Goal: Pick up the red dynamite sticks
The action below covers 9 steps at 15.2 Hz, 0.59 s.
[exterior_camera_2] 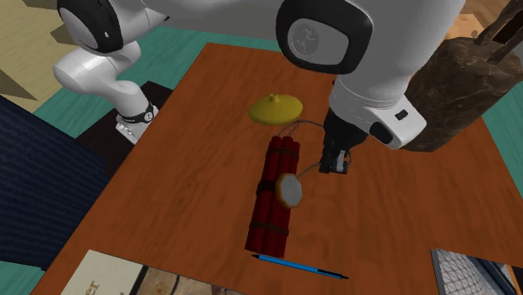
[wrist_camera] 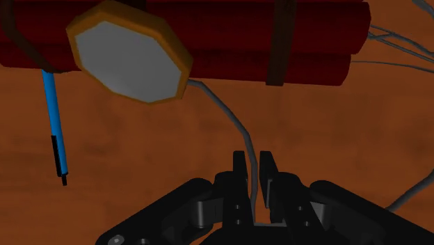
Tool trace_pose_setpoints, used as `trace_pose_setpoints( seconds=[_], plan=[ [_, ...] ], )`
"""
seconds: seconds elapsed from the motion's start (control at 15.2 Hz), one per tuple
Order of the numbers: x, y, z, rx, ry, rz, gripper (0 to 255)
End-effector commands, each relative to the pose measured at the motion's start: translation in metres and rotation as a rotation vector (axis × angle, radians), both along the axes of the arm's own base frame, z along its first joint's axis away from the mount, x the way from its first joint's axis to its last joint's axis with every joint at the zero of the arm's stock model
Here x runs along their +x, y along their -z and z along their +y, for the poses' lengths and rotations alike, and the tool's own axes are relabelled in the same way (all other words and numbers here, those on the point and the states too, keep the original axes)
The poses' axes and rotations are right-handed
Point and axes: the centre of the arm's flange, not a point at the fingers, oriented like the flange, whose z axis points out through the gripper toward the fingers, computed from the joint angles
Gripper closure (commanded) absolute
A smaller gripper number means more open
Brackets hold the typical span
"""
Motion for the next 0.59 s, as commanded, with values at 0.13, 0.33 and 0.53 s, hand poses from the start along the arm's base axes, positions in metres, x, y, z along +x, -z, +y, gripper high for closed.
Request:
trace_pose_setpoints(
  seconds=[0.13,0.33,0.53],
  plan=[
    [0.000,-0.022,-0.001,0.000,0.000,-0.001,255],
    [0.000,-0.038,-0.001,0.000,0.000,-0.001,255],
    [0.000,-0.044,-0.001,0.000,0.000,-0.001,255]
  ],
)
